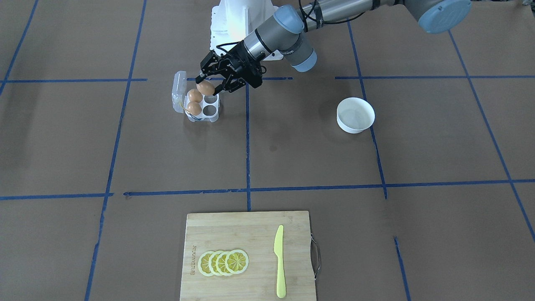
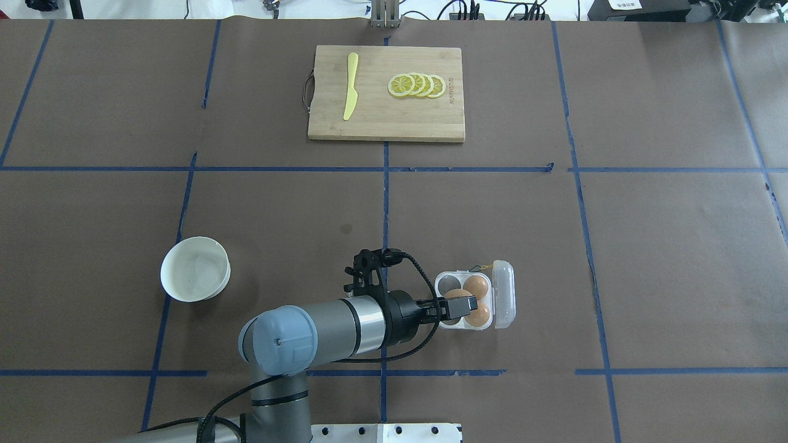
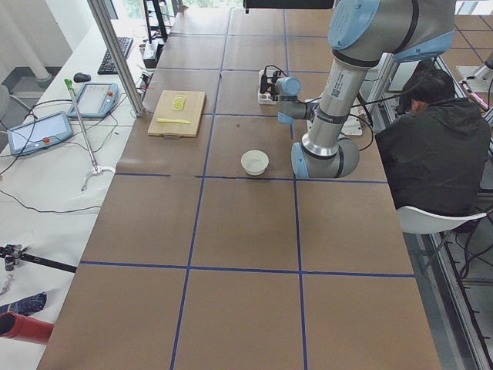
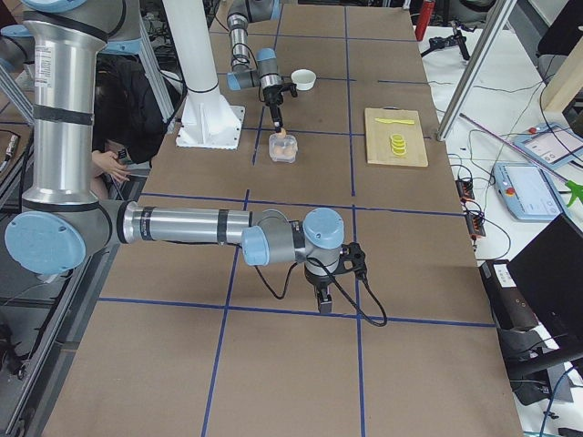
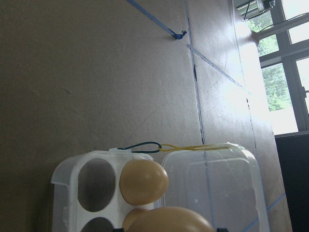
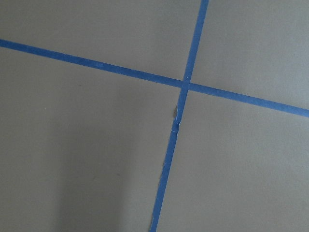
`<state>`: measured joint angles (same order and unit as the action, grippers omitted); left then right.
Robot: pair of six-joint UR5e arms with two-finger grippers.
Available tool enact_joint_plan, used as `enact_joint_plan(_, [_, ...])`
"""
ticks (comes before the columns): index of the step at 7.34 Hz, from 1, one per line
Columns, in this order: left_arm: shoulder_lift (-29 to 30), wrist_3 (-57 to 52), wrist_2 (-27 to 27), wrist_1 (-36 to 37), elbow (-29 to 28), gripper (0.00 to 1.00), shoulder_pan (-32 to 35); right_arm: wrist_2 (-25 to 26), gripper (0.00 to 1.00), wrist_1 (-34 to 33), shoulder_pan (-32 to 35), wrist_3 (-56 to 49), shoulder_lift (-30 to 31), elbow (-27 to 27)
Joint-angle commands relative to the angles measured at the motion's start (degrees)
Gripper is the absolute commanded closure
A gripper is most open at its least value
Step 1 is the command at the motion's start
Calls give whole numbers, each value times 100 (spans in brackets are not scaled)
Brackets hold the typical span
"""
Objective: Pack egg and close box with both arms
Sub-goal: 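Lower the egg into the empty slot and open the left gripper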
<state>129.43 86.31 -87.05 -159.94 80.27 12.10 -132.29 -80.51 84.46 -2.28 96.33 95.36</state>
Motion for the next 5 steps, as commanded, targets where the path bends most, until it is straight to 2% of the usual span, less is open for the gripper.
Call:
enact_joint_plan(1, [-5, 0, 4, 7, -3, 45, 11, 1, 0, 0, 0, 0, 0, 0])
enact_joint_plan(2, [-5, 0, 4, 7, -3, 42, 3, -8, 0, 0, 0, 0, 0, 0])
enact_joint_plan(4, [-23, 0, 4, 7, 6, 27, 2, -8, 0, 0, 0, 0, 0, 0])
enact_joint_plan(5, [-31, 0, 4, 7, -3, 26, 2, -8, 0, 0, 0, 0, 0, 0])
